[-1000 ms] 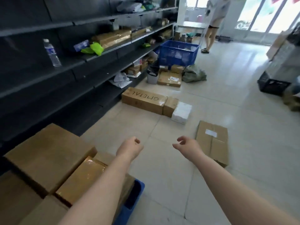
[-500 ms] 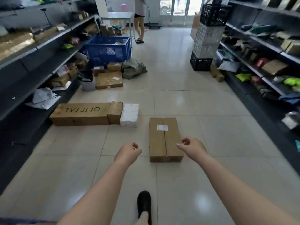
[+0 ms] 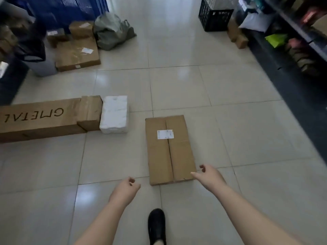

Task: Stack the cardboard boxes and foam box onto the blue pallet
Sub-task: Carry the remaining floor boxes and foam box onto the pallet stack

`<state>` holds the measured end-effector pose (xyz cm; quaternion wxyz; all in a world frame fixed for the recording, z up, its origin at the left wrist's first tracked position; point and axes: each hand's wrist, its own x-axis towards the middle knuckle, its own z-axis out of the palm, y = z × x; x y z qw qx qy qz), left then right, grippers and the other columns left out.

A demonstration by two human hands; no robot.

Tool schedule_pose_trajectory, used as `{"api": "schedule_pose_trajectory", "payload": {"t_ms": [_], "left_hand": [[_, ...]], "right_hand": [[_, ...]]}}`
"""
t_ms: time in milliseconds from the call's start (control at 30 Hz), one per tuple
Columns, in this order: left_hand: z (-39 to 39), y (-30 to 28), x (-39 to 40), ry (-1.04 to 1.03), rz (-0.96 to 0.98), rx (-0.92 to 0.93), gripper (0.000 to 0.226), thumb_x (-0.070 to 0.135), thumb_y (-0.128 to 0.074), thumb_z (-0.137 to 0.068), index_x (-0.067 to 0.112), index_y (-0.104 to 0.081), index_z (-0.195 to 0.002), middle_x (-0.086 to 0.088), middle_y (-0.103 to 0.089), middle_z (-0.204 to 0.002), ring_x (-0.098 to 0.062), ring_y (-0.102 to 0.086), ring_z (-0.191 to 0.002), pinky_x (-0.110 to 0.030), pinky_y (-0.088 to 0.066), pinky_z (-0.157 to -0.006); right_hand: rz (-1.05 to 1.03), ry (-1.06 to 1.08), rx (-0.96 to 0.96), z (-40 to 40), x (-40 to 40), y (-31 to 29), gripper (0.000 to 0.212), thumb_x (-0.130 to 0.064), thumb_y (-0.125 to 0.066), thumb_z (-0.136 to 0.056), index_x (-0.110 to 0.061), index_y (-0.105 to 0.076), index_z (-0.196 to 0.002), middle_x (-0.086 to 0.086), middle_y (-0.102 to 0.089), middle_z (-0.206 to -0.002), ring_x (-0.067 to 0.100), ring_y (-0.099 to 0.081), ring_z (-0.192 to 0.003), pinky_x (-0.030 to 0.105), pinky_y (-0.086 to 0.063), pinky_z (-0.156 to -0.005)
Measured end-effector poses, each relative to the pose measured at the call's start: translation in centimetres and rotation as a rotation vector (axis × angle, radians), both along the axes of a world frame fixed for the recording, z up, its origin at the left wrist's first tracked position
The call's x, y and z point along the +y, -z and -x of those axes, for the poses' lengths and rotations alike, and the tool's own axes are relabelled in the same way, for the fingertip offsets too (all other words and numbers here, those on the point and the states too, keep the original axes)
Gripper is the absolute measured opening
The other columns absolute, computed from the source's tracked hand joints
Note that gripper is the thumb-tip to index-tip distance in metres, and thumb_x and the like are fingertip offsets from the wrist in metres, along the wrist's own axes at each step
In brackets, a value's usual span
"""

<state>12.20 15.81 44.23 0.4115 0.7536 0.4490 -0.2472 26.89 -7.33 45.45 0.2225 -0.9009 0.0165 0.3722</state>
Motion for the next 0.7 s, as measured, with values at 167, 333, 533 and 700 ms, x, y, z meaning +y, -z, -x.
{"api": "schedule_pose_trajectory", "payload": {"t_ms": [167, 333, 533, 700], "left_hand": [[-8.8, 14.2, 0.9, -0.05, 0.025, 0.023, 0.054, 0.031, -0.057, -0.087, 0.01, -0.041, -0.135, -0.009, -0.052, -0.127, -0.024, -0.054, -0.111, -0.032, -0.043, -0.091], [-13.5, 31.7, 0.8, -0.16, -0.017, 0.068, 0.074, 0.033, -0.064, -0.084, 0.005, -0.028, -0.143, -0.017, -0.037, -0.146, -0.032, -0.04, -0.132, -0.041, -0.037, -0.107], [-14.6, 47.4, 1.1, -0.397, 0.03, 0.125, 0.088, 0.035, -0.072, -0.078, 0.0, -0.024, -0.143, -0.021, -0.038, -0.145, -0.035, -0.041, -0.131, -0.041, -0.037, -0.106], [-13.6, 51.0, -0.4, -0.645, 0.134, -0.068, 0.074, 0.027, -0.079, -0.072, 0.007, -0.044, -0.134, -0.016, -0.054, -0.132, -0.031, -0.054, -0.118, -0.041, -0.043, -0.102]], "right_hand": [[0.019, 0.102, 0.044, -7.9, 1.6, 14.6, 0.075, -0.045, -0.068, -0.079, -0.008, -0.039, -0.138, 0.012, -0.046, -0.139, 0.027, -0.047, -0.125, 0.033, -0.04, -0.096], [0.054, 0.109, 0.088, -12.4, 1.7, 31.9, 0.097, -0.046, -0.074, -0.072, -0.006, -0.025, -0.145, 0.013, -0.036, -0.147, 0.029, -0.038, -0.134, 0.037, -0.036, -0.106], [0.173, 0.201, 0.069, -16.0, 0.3, 47.3, 0.104, -0.048, -0.081, -0.062, -0.007, -0.027, -0.14, 0.015, -0.042, -0.141, 0.034, -0.042, -0.128, 0.043, -0.041, -0.102], [-0.005, 0.366, 0.111, -15.8, -0.3, 51.7, 0.093, -0.041, -0.088, -0.054, -0.008, -0.045, -0.13, 0.01, -0.059, -0.128, 0.027, -0.056, -0.117, 0.036, -0.045, -0.095]]}}
